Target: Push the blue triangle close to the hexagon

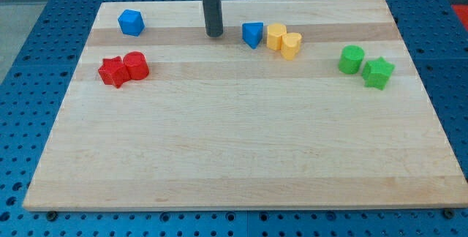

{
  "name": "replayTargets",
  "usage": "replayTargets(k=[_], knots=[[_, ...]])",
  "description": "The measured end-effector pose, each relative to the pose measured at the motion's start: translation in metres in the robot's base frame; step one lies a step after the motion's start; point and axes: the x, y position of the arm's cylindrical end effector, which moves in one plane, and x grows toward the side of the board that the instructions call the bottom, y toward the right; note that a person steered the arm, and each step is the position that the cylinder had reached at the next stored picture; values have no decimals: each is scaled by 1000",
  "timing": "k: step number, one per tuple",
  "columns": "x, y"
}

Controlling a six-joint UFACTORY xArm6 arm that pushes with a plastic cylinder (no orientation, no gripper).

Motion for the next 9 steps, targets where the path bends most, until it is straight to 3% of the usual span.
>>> replayTargets(k=[9], knots=[[-12,28]])
